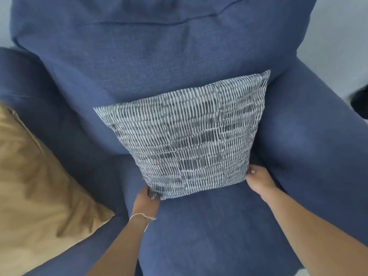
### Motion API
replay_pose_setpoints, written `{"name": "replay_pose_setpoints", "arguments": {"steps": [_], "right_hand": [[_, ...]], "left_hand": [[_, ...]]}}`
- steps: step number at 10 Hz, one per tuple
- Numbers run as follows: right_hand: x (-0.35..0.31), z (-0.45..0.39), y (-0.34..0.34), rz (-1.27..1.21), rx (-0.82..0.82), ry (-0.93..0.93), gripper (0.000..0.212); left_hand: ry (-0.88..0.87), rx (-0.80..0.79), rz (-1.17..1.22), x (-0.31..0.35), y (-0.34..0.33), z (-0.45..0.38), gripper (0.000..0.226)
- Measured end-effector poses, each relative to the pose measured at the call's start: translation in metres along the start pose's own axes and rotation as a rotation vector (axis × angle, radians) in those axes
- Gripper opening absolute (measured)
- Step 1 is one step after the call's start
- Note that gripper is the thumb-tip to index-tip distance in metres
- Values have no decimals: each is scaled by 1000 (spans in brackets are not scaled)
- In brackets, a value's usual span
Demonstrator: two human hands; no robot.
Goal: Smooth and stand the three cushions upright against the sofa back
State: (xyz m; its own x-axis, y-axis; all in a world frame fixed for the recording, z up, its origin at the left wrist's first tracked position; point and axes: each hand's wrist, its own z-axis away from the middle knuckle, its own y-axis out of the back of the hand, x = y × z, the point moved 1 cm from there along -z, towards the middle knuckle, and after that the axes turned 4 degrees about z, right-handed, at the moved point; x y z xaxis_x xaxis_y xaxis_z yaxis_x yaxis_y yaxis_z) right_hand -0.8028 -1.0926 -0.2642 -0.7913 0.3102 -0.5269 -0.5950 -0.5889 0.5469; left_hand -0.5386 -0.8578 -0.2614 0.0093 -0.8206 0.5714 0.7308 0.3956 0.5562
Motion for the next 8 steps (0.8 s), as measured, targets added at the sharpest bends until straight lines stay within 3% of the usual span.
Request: {"name": "replay_pose_setpoints", "arguments": {"steps": [1, 2, 4, 5, 6, 8], "right_hand": [[11, -9, 2, 32, 169, -92, 32], [10, -15, 1, 51, 190, -159, 30], [-9, 16, 3, 21, 176, -78, 19], [-23, 55, 12, -3, 134, -57, 39], [-66, 98, 36, 9, 92, 39, 47], [-249, 181, 125, -19, 256, 389, 46]], "left_hand": [[51, 50, -222, -1, 1, -8, 14], [119, -16, -350, -1, 3, -13, 28], [164, -113, -444, 39, 12, 9, 42], [131, -301, -571, 81, 24, 33, 58], [-32, -364, -671, 146, 62, 67, 61], [-405, -134, -633, 317, 207, 153, 60]]}}
